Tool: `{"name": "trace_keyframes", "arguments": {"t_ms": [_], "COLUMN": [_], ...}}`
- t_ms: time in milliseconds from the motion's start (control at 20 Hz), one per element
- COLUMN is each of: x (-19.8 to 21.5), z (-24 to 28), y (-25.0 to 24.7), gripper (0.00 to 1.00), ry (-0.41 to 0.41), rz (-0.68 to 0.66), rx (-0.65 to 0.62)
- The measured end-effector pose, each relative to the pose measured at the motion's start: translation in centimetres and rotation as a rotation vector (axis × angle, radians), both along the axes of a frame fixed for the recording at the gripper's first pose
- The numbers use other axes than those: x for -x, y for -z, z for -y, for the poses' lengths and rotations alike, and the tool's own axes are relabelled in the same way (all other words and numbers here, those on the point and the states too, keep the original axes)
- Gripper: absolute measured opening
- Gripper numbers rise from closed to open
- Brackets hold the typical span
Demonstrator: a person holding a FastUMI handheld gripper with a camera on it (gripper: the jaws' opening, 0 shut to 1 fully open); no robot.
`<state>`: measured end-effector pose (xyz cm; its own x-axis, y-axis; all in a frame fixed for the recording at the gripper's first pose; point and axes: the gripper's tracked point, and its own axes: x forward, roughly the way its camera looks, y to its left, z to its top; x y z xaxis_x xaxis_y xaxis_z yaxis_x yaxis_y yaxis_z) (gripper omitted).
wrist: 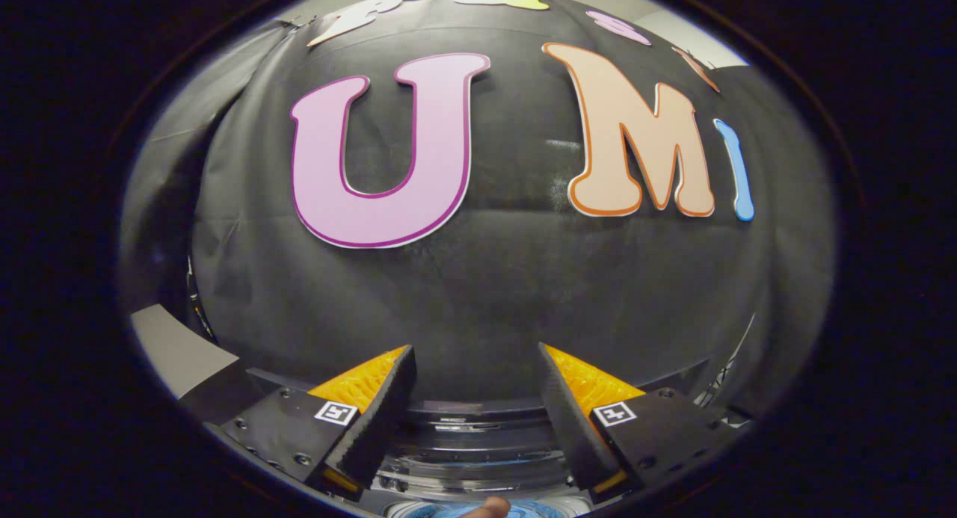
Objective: Put the clothes into the washing machine and then close the washing machine lid.
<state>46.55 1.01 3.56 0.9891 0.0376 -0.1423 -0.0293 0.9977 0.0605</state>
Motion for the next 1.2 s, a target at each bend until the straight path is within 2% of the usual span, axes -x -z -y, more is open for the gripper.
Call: {"name": "trace_keyframes", "arguments": {"t_ms": [650, 1200], "x": [6.8, 9.7], "z": [0.5, 0.8], "y": [-0.2, 0.4], "gripper": [0.96, 0.96], "ry": [0.05, 0.082], "rz": [0.049, 0.05], "rx": [-0.008, -0.02]}}
